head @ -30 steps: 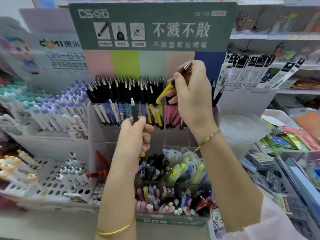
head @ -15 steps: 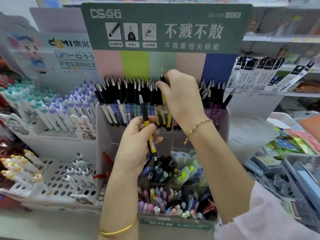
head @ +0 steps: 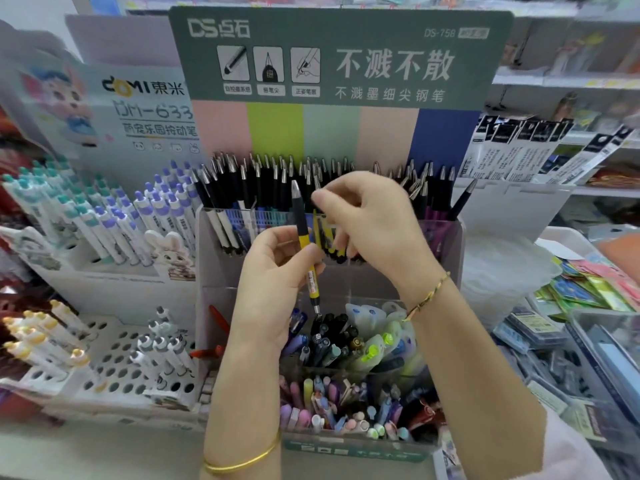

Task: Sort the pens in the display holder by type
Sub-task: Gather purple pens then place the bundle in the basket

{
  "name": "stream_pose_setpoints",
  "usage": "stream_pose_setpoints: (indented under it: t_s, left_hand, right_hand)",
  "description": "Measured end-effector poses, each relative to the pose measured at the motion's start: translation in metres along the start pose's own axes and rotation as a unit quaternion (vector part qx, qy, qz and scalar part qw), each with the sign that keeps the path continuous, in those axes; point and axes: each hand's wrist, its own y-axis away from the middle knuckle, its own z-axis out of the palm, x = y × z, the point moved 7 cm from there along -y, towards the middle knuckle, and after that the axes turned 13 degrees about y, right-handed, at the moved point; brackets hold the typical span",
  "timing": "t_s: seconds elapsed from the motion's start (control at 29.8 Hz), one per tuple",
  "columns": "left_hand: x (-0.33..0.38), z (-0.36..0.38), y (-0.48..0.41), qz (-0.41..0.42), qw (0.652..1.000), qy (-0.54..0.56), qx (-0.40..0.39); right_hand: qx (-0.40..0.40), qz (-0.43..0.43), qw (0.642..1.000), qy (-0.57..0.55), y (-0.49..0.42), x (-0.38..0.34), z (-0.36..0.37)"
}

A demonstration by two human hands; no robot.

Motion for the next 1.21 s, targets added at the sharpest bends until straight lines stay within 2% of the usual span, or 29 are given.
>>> stream_pose_setpoints:
  t_s: [0.07, 0.1, 0.2, 0.3, 0.37, 0.44, 0.54, 0.64, 0.74, 0.87, 1.04, 1.21]
  left_hand:
    - [0.0, 0.005, 0.0, 0.003, 1.0, -0.014, -0.017]
    - [0.0, 0.008, 0.0, 0.002, 1.0, -0.017, -0.025]
    - [0.001, 0.012, 0.0, 0.016, 0.998, -0.05, -0.025]
    - [0.002, 0.007, -0.002, 0.023, 0.998, -0.065, 0.005]
    - [-0.001, 0.005, -0.002, 0.014, 0.998, -0.056, 0.014]
    - [-0.004, 0.006, -0.001, 0.004, 0.999, -0.05, 0.012]
    - [-0.005, 0.008, -0.002, 0.01, 0.998, -0.066, 0.008]
    - [-0.005, 0.01, -0.002, 0.015, 0.996, -0.084, 0.008]
    - [-0.006, 0.009, -0.002, 0.013, 0.996, -0.082, 0.01]
    - [-0.008, 0.007, -0.001, 0.01, 0.996, -0.087, 0.017]
    - [-0.01, 0.008, 0.001, 0.009, 0.996, -0.091, 0.017]
    - [-0.015, 0.007, 0.008, 0.009, 0.996, -0.087, 0.034]
  right_hand:
    - [-0.051, -0.013, 0.999, 0.001, 0.003, -0.001, 0.011]
    - [-0.043, -0.021, 0.999, 0.008, 0.002, -0.001, 0.011]
    - [0.087, -0.022, 0.996, -0.016, -0.004, 0.002, -0.01]
    - [0.238, -0.031, 0.967, -0.079, -0.005, 0.001, -0.042]
    - [0.3, -0.051, 0.949, -0.076, -0.006, -0.004, -0.053]
    - [0.329, -0.071, 0.941, -0.025, -0.007, -0.01, -0.054]
    - [0.279, -0.088, 0.953, 0.085, -0.012, -0.012, -0.037]
    - [0.214, -0.076, 0.962, 0.149, -0.01, -0.008, -0.014]
    - [0.19, -0.064, 0.952, 0.233, -0.004, -0.006, 0.002]
    - [0.114, 0.002, 0.931, 0.348, -0.008, 0.007, 0.016]
    - [0.097, 0.039, 0.931, 0.351, -0.006, 0.018, 0.014]
    - [0.103, 0.019, 0.954, 0.281, 0.021, 0.024, 0.008]
